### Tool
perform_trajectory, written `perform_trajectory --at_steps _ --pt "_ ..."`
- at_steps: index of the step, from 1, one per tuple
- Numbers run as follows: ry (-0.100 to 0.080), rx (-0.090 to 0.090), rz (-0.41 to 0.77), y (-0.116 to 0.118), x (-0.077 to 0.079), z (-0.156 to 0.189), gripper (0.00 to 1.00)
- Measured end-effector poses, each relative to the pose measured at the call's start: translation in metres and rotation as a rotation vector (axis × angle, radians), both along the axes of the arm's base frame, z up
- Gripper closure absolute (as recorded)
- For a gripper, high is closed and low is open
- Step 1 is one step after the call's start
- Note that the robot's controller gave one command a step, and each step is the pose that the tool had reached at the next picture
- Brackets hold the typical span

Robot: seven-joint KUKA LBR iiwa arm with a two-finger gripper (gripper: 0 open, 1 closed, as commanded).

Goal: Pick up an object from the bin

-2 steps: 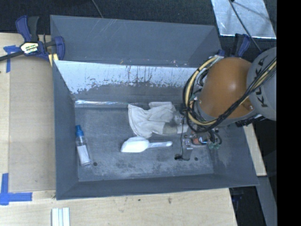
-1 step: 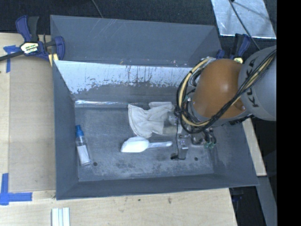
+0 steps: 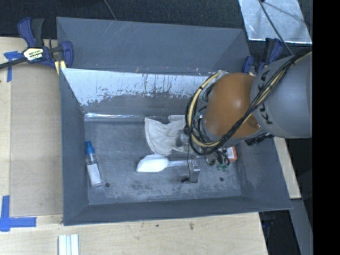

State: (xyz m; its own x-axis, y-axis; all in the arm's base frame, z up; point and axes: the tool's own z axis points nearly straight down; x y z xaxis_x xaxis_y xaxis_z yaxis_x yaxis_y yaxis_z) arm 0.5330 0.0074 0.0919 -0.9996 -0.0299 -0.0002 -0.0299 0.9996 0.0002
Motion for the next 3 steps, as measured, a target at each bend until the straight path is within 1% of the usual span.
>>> perform_trajectory --at_steps 1,2,3 --pt "-0.003 0.001 -0.323 0.018 0.007 -0.021 1.00" --pt "-0.003 0.001 -0.323 0.018 0.007 -0.021 1.00" --pt "0.006 -0.002 -0.338 0.028 0.005 0.026 1.00"
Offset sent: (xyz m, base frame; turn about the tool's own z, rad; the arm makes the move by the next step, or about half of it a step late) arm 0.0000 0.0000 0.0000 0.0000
